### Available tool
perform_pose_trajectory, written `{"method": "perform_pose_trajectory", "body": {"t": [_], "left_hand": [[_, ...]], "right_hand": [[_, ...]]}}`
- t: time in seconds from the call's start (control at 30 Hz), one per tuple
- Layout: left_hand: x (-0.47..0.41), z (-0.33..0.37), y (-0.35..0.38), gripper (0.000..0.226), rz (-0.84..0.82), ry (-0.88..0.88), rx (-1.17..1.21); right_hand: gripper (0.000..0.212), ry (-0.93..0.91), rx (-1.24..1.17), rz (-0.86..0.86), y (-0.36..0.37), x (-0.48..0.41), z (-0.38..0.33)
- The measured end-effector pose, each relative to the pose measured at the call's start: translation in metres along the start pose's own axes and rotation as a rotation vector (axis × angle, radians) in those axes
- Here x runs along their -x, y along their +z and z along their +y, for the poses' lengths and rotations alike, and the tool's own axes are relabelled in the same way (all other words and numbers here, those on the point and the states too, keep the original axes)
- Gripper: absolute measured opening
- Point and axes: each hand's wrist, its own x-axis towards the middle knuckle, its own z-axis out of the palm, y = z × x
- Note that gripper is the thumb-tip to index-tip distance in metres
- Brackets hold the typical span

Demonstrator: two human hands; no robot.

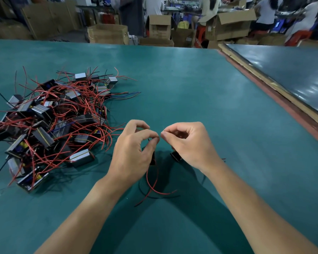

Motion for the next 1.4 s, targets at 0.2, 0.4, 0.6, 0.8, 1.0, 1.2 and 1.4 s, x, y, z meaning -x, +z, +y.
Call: {"method": "perform_pose_trajectory", "body": {"t": [0.2, 0.4, 0.6, 0.8, 1.0, 1.2, 1.4], "left_hand": [[-0.004, 0.002, -0.002, 0.007, 0.051, 0.062, -0.02], [-0.005, 0.001, 0.0, 0.021, -0.043, -0.137, 0.269], [-0.012, 0.002, -0.01, 0.02, -0.082, -0.288, 0.51], [-0.013, 0.004, -0.018, 0.011, -0.108, -0.395, 0.732], [-0.011, 0.006, -0.016, 0.029, -0.178, -0.447, 0.79], [-0.01, 0.006, -0.015, 0.027, -0.224, -0.463, 0.821], [-0.008, 0.008, -0.016, 0.014, -0.285, -0.392, 0.81]], "right_hand": [[0.017, -0.032, 0.042, 0.001, 0.001, 0.0, 0.0], [0.015, -0.075, 0.072, 0.008, 0.0, 0.001, 0.0], [0.02, -0.18, -0.016, 0.219, -0.013, -0.003, -0.01], [0.019, -0.138, -0.041, 0.108, -0.011, 0.0, -0.012], [0.016, -0.039, -0.13, -0.068, -0.003, 0.004, -0.008], [0.013, 0.042, -0.203, -0.073, -0.004, 0.004, -0.008], [0.012, 0.097, -0.256, -0.136, -0.004, 0.003, -0.009]]}}
